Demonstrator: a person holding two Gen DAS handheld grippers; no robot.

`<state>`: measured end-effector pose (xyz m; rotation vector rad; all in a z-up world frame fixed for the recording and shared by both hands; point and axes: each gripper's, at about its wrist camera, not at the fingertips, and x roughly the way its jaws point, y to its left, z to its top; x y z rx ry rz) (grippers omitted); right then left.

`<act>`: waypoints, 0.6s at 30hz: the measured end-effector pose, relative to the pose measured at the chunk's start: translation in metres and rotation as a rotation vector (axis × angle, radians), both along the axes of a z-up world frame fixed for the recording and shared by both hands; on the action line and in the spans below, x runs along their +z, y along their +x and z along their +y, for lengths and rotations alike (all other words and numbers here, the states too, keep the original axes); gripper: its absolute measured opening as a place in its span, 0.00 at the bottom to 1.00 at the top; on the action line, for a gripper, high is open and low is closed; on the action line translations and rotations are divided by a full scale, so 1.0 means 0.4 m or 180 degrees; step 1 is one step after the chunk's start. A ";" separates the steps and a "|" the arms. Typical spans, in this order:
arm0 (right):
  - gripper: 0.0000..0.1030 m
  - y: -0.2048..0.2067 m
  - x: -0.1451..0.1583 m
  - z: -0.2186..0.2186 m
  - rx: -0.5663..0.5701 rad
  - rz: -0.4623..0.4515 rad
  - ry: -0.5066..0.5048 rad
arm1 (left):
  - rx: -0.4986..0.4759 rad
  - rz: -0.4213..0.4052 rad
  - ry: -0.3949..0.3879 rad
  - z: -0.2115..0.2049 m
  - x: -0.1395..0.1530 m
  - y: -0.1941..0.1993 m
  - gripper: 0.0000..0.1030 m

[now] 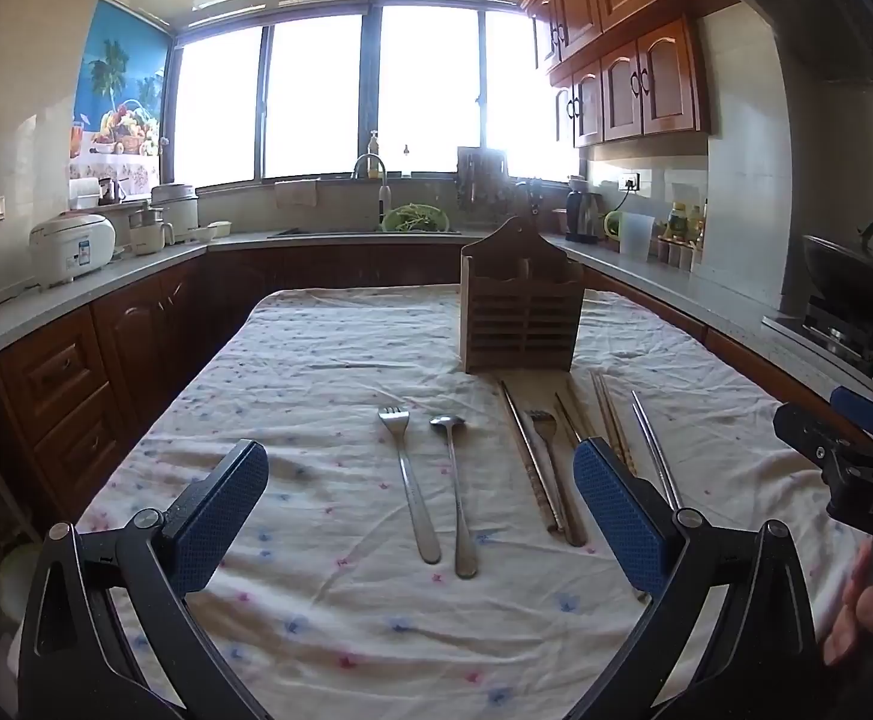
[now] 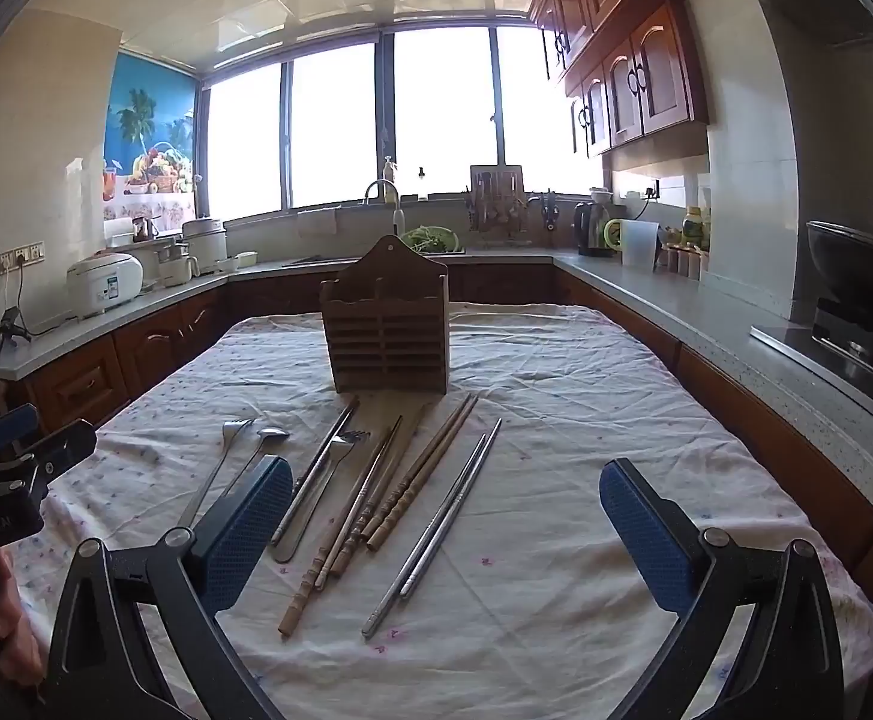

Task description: Organize utensils

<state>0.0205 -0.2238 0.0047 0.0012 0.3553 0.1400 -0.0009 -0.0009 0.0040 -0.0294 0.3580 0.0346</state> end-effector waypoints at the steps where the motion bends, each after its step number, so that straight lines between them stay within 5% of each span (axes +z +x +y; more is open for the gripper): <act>1: 1.00 -0.001 0.001 -0.001 0.0001 -0.0002 0.0005 | -0.0006 -0.0005 -0.0003 0.009 0.001 -0.002 1.00; 18: 1.00 -0.005 0.002 -0.005 0.0000 -0.0030 0.0029 | -0.0022 -0.0011 -0.0005 0.011 0.000 -0.002 1.00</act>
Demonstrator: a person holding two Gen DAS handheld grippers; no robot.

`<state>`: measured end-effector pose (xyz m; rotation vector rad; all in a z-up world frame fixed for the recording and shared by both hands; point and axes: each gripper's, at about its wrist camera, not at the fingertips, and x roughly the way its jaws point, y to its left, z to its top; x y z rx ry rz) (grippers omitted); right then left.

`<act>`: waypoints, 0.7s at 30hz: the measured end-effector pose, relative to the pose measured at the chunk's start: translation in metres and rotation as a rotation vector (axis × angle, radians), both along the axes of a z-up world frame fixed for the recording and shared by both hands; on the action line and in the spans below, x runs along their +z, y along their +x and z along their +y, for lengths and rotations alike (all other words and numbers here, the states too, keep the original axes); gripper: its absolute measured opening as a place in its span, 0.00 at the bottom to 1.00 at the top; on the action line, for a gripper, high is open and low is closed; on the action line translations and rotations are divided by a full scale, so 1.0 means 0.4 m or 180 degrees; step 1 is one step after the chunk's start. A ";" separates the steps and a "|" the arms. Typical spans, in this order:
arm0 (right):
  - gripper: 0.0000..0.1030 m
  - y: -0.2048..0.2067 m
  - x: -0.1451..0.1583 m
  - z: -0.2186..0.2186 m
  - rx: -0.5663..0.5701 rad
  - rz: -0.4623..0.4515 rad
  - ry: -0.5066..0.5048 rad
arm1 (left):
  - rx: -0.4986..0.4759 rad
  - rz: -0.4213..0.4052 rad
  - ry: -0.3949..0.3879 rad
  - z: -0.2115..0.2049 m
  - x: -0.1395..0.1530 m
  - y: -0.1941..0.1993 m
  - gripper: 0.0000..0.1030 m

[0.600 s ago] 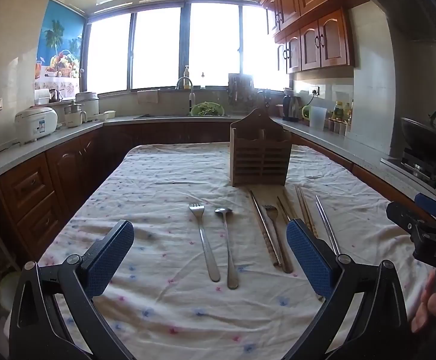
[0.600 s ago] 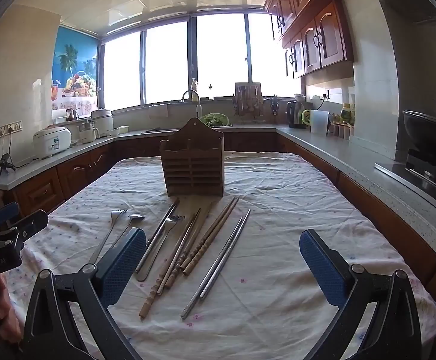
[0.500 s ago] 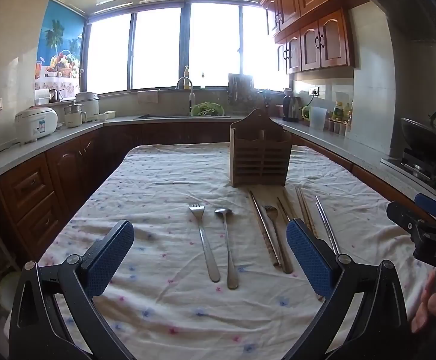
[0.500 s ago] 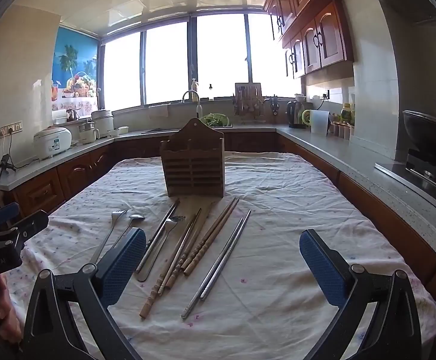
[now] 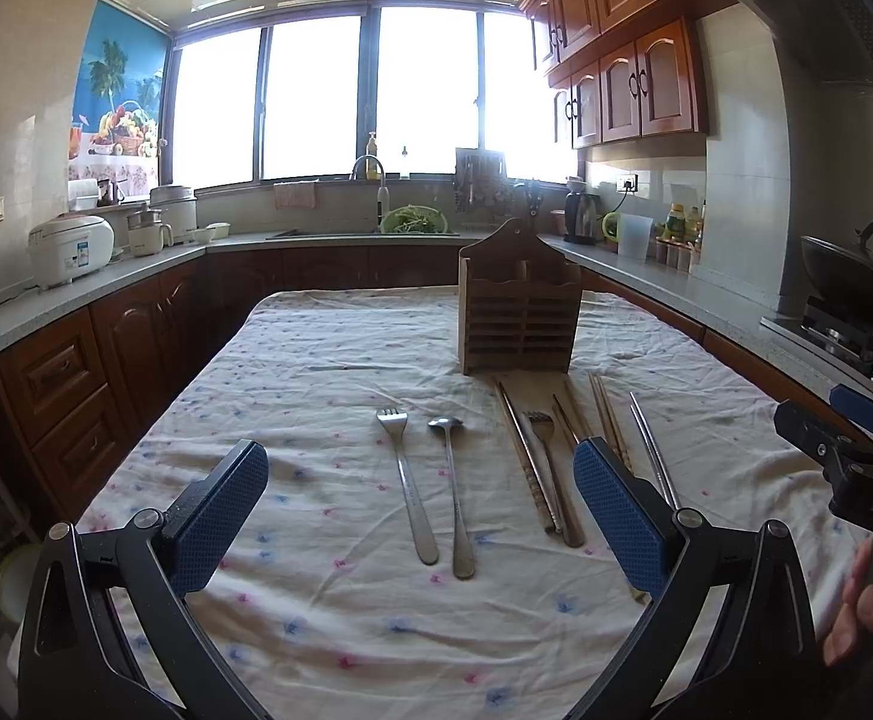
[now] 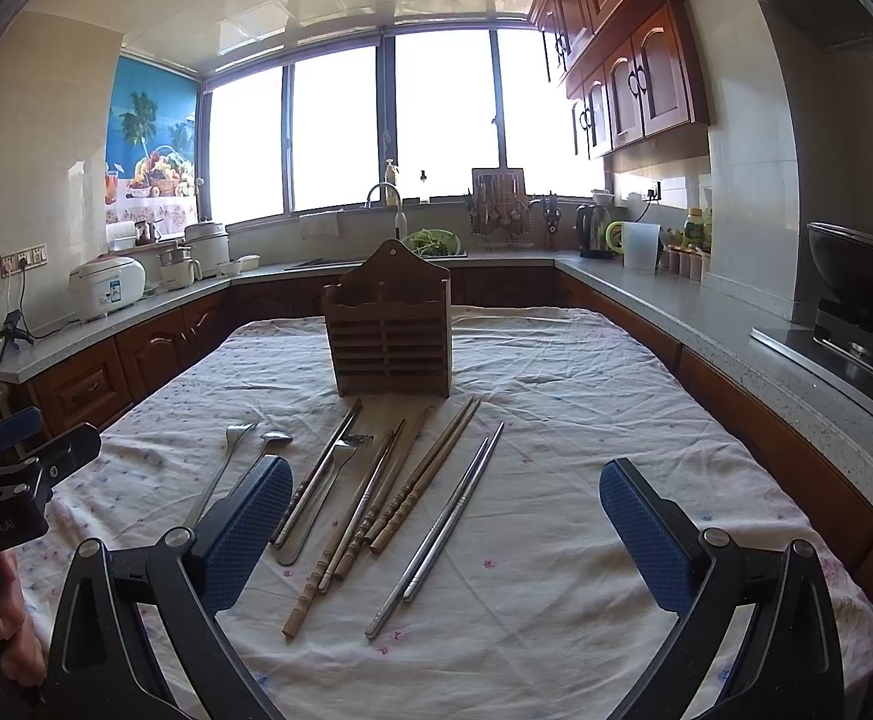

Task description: Organize utensils

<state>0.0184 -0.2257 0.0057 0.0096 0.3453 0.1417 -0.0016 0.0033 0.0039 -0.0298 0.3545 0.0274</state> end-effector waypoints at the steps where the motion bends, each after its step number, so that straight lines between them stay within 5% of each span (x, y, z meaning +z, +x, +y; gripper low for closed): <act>1: 1.00 0.003 0.001 0.006 0.0000 -0.0001 -0.0001 | -0.0001 -0.0001 -0.0002 0.000 0.000 0.001 1.00; 11: 1.00 0.001 0.003 -0.004 0.0010 0.0031 0.0028 | -0.0016 0.0041 -0.0011 0.000 0.000 0.002 1.00; 21: 1.00 0.079 0.009 -0.021 0.0076 0.0287 -0.0028 | -0.0019 0.0403 -0.0161 0.033 -0.007 0.106 1.00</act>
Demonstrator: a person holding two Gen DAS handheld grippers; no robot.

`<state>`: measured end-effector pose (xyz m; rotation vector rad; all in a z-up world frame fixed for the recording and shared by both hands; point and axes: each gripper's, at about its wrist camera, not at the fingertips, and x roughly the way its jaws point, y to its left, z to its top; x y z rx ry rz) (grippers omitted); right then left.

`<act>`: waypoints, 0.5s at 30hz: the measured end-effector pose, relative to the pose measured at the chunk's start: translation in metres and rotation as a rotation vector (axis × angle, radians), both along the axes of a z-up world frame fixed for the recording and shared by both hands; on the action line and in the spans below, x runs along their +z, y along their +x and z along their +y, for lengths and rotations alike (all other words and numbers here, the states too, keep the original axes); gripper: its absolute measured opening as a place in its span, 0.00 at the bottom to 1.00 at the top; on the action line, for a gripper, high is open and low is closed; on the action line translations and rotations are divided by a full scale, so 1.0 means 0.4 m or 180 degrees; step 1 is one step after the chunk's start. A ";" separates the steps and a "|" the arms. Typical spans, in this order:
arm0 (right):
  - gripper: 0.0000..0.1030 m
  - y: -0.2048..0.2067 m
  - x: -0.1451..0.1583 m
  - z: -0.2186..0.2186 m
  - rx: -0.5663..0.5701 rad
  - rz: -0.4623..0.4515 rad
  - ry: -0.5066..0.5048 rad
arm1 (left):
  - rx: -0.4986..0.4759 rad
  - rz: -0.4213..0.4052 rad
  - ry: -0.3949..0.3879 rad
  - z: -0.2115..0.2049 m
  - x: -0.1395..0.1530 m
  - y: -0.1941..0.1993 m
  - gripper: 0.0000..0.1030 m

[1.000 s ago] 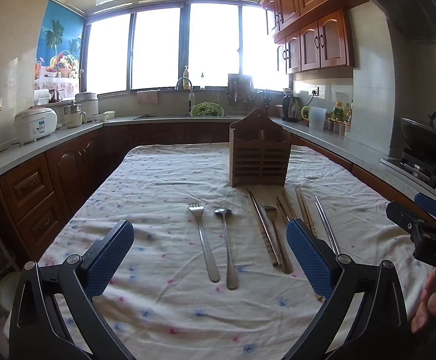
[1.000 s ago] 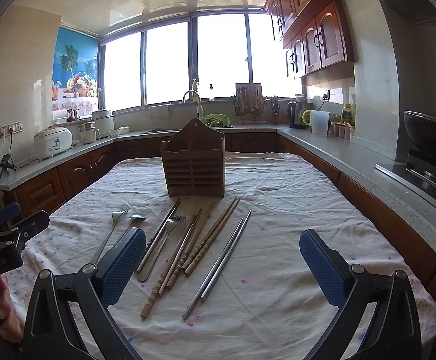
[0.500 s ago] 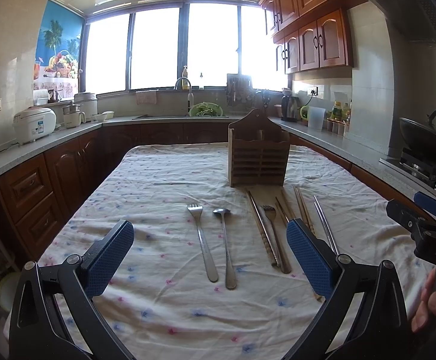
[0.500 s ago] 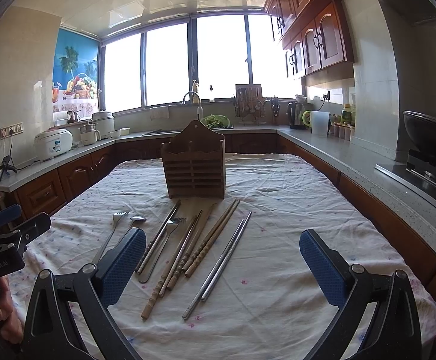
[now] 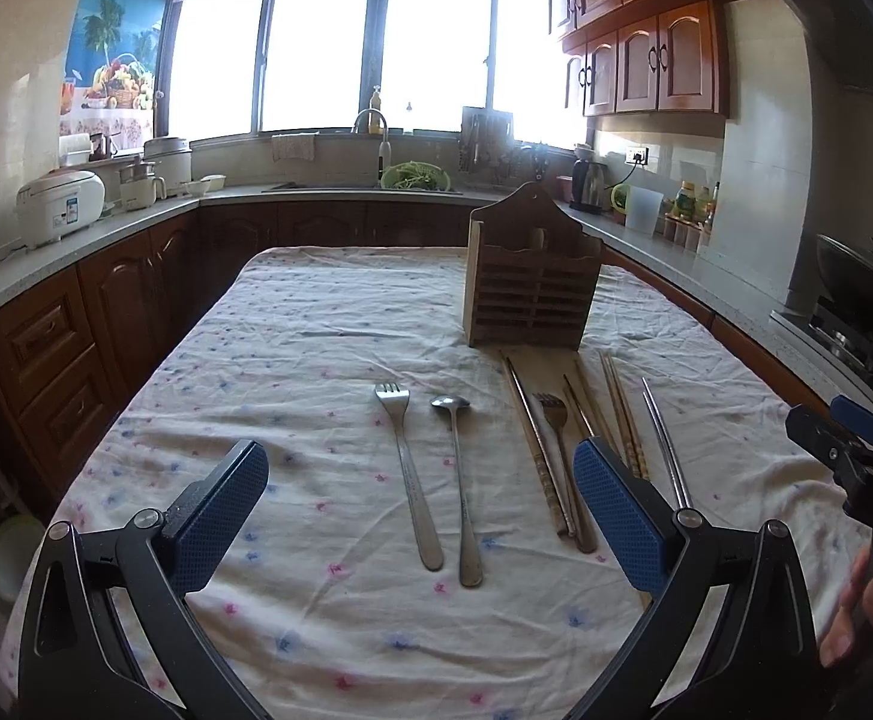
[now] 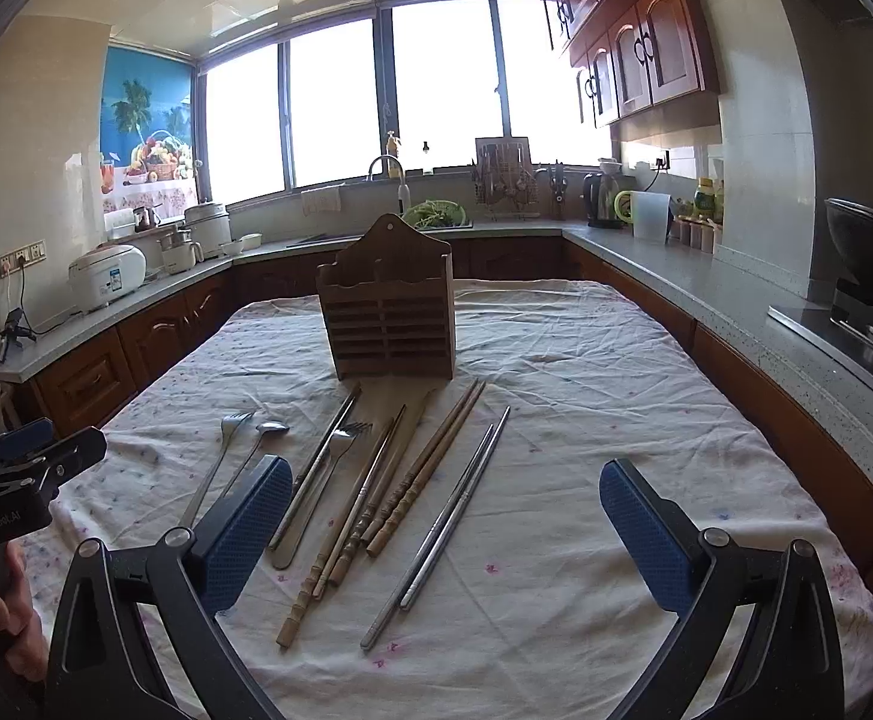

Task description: Organize utensils

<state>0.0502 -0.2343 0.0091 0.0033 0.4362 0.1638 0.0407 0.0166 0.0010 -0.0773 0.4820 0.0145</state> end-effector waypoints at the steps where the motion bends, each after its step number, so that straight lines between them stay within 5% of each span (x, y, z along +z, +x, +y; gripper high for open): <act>1: 1.00 0.008 0.000 0.001 -0.0001 -0.0055 0.0030 | -0.0004 0.0042 0.0006 0.001 -0.001 0.014 1.00; 10: 0.98 0.115 -0.016 -0.029 -0.0031 0.0444 0.0221 | -0.0183 0.0434 0.0134 -0.024 -0.025 0.151 0.97; 15: 0.79 0.191 -0.027 -0.039 -0.0062 0.0657 0.0205 | -0.0328 0.0671 0.0135 -0.037 -0.048 0.221 0.90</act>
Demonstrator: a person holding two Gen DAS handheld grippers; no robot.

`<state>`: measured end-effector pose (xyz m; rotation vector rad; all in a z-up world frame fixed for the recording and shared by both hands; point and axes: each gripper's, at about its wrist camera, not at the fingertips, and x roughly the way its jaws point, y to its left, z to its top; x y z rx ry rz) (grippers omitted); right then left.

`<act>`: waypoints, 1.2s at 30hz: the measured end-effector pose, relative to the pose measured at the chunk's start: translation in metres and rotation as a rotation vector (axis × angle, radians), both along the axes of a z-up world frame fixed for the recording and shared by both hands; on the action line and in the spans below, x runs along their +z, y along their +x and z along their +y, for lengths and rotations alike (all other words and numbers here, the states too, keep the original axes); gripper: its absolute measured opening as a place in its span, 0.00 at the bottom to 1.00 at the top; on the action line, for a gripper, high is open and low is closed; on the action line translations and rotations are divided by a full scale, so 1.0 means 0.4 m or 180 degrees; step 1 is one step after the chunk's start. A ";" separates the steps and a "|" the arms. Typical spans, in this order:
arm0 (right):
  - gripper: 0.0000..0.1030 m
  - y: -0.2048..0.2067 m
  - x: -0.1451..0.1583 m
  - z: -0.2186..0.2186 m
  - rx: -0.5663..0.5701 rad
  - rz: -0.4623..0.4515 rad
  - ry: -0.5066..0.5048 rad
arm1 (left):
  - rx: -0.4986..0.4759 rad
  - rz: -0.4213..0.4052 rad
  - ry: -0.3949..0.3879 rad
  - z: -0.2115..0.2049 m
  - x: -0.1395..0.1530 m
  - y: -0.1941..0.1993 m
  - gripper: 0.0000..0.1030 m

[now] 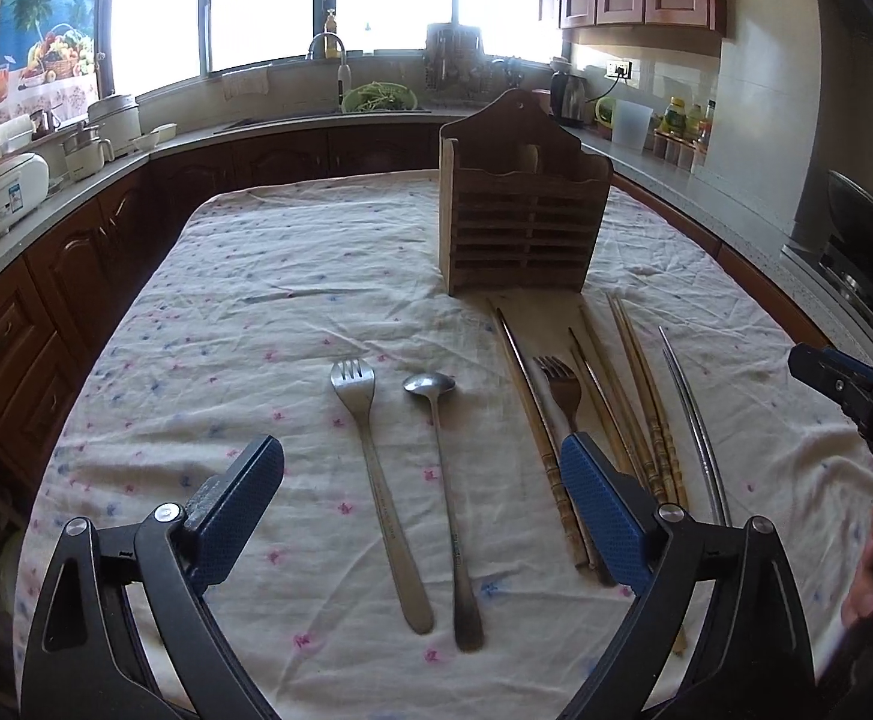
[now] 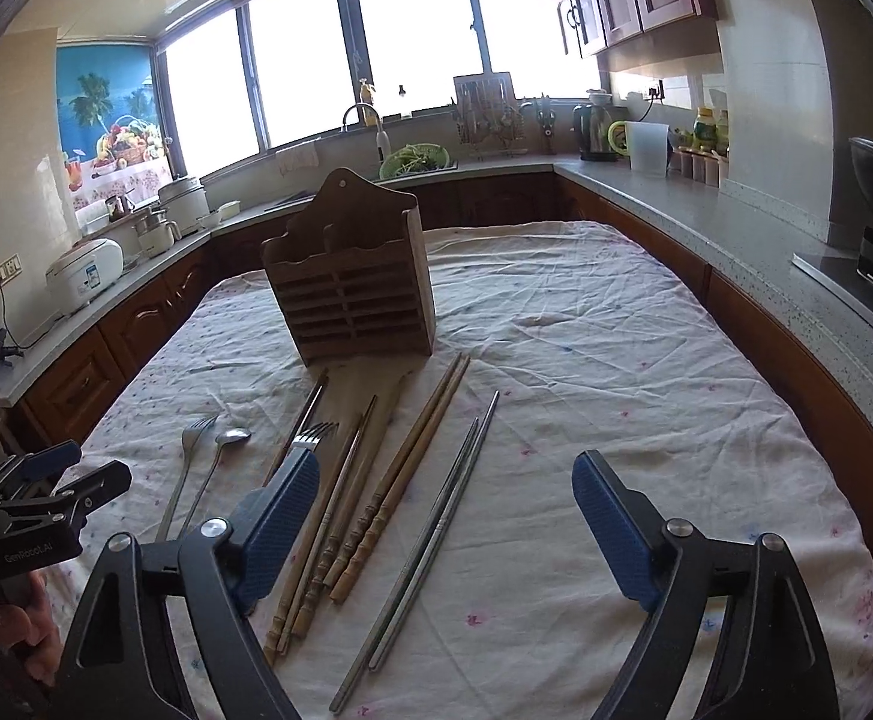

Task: Organize utensils
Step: 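Close the left tool on the spoon handle while the right tool closes on a chopstick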

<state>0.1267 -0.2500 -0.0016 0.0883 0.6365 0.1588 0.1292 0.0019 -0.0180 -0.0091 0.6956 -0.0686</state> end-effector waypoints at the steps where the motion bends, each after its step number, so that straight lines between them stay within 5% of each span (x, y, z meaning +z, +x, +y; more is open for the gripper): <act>1: 0.73 0.016 -0.004 -0.005 -0.0003 0.0049 0.0031 | -0.0026 0.0056 -0.0013 0.000 -0.004 0.013 0.87; 6: 0.51 0.109 -0.032 -0.026 -0.0056 0.0327 0.0127 | -0.0122 0.0324 -0.0125 0.003 -0.031 0.084 0.74; 12: 0.38 0.223 -0.083 -0.038 -0.0101 0.0692 0.0208 | -0.0178 0.0603 -0.0176 0.001 -0.066 0.162 0.61; 23: 0.23 0.343 -0.137 -0.039 -0.0158 0.0918 0.0485 | -0.0196 0.0962 -0.0101 0.000 -0.132 0.238 0.38; 33: 0.10 0.394 -0.175 0.011 -0.0140 0.1007 -0.0006 | -0.0221 0.0919 0.0221 -0.036 -0.150 0.254 0.34; 36: 0.08 0.392 -0.178 0.024 -0.0115 0.0955 -0.0124 | -0.0242 0.0887 0.0220 -0.037 -0.149 0.256 0.21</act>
